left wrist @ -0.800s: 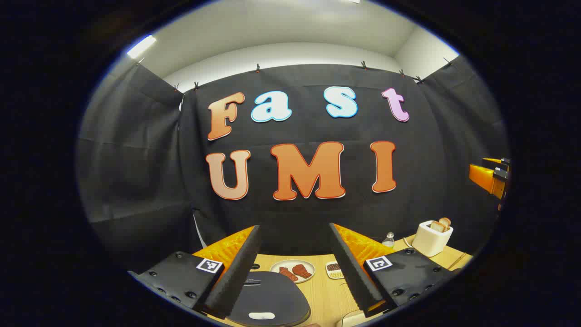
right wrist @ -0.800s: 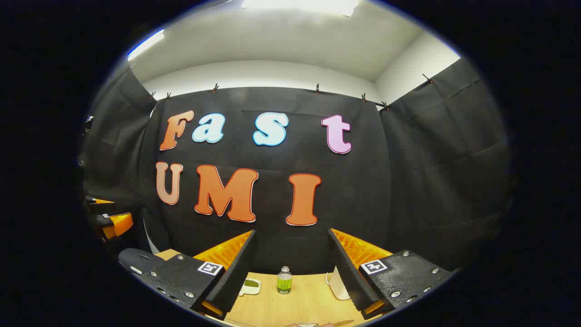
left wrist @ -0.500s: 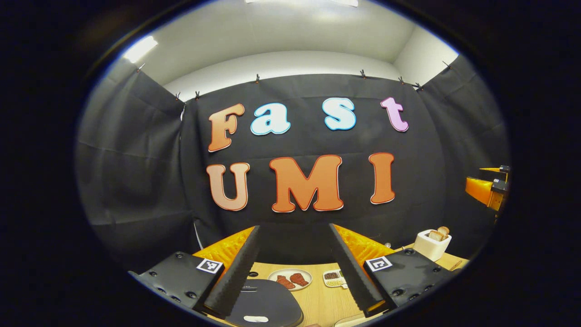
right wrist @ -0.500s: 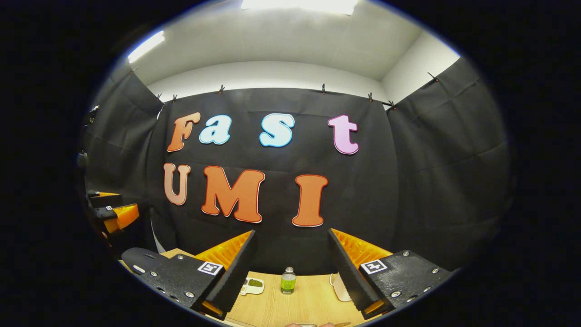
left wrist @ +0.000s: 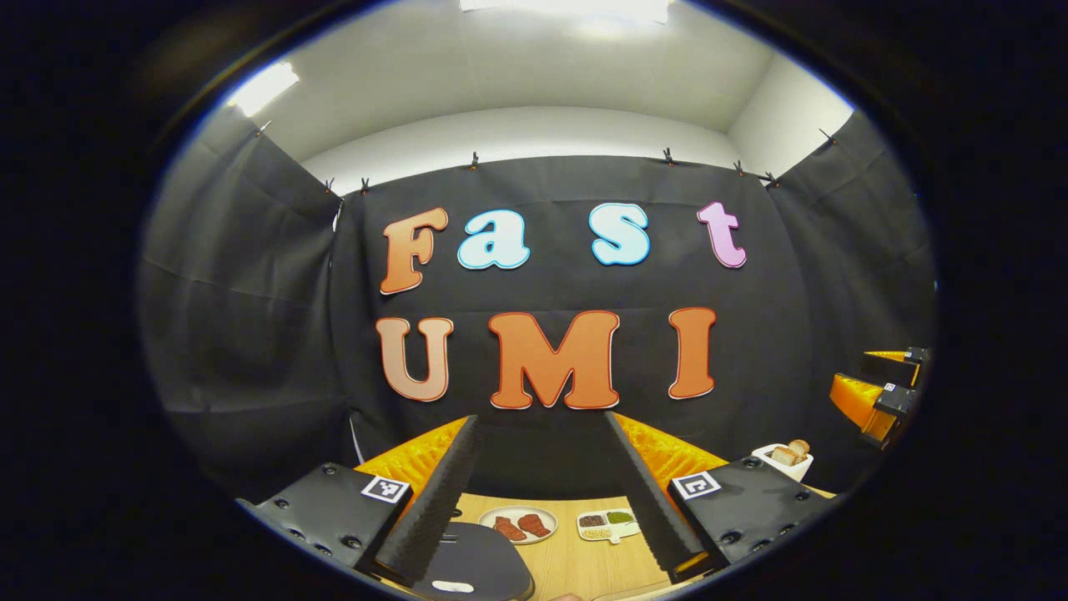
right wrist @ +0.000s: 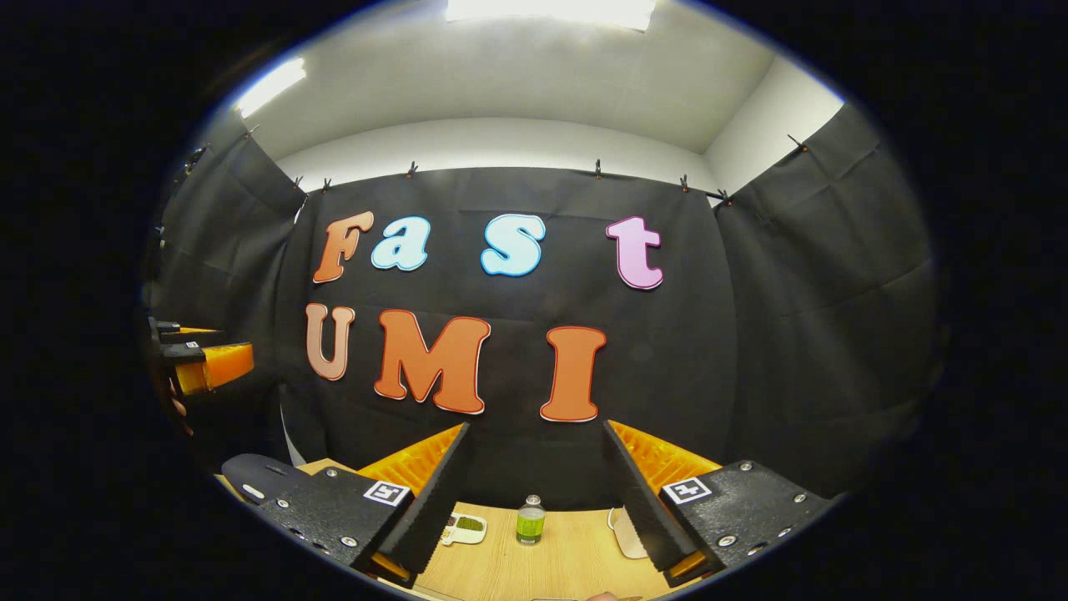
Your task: Close the left gripper, press the button to open the rice cooker; take a wooden spoon from the chopstick holder with the right hand, scoop a spoonful of rice and pour it into the rice cooker, then put the wooden spoon back into the chopstick holder.
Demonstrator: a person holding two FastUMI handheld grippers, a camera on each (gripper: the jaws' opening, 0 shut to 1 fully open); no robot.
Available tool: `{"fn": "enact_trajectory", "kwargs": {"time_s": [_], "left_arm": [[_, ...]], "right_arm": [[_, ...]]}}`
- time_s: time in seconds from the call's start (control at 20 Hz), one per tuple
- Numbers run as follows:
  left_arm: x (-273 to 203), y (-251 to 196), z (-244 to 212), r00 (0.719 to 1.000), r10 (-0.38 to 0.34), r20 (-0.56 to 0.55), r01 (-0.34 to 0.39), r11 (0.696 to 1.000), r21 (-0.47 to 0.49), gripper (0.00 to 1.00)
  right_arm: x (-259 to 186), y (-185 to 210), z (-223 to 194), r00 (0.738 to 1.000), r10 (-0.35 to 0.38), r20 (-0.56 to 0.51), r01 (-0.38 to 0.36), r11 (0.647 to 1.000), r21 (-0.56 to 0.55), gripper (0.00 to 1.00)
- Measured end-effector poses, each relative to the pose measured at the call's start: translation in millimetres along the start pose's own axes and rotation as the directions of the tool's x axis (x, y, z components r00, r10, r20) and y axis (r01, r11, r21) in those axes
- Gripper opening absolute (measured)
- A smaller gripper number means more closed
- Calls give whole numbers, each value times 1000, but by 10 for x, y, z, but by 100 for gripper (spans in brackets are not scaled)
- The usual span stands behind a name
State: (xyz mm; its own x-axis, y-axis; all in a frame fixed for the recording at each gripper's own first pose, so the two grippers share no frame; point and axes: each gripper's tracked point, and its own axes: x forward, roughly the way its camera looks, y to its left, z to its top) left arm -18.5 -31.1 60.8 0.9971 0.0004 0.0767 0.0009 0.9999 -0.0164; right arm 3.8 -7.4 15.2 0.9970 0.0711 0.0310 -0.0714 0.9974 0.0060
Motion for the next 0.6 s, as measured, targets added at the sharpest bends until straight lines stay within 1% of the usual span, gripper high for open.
{"fn": "enact_trajectory", "kwargs": {"time_s": [0.05,0.1,0.15,0.2,0.25,0.3,0.35,0.4,0.45,0.5,0.55,0.6], "left_arm": [[-3,14,-31,1000,11,-15,-11,1000,14,100],[3,6,-54,1000,9,-25,-9,1000,19,100],[13,-27,-52,1000,4,-26,-4,1000,12,91],[24,-27,-63,999,4,-34,-4,1000,6,83],[34,1,-98,999,10,-46,-9,1000,6,74],[43,51,-100,998,22,-53,-22,1000,16,66],[50,137,-83,998,43,-51,-42,999,26,57],[80,203,-79,997,60,-49,-58,998,31,49],[93,197,-102,997,59,-58,-57,998,33,40],[118,218,-134,995,67,-68,-65,997,38,32],[129,322,-162,993,92,-79,-89,995,47,23],[141,405,-205,988,121,-96,-116,992,55,15]], "right_arm": [[-1,-5,8,1000,4,2,-4,1000,9,96],[6,13,1,1000,14,0,-14,1000,19,96],[5,8,-49,1000,21,-13,-20,1000,24,96],[23,-5,-98,999,24,-30,-23,999,24,92],[55,-17,-112,999,24,-41,-23,1000,18,94],[76,-33,-119,999,20,-43,-19,1000,12,96],[80,-23,-124,999,17,-41,-16,1000,6,96],[83,-21,-131,999,11,-40,-11,1000,1,94],[76,-31,-158,999,5,-42,-5,1000,-3,94],[88,-51,-179,999,-3,-45,3,1000,-6,96],[89,-69,-203,999,-11,-49,11,1000,-8,96],[93,-85,-224,998,-17,-53,17,1000,-9,94]]}}
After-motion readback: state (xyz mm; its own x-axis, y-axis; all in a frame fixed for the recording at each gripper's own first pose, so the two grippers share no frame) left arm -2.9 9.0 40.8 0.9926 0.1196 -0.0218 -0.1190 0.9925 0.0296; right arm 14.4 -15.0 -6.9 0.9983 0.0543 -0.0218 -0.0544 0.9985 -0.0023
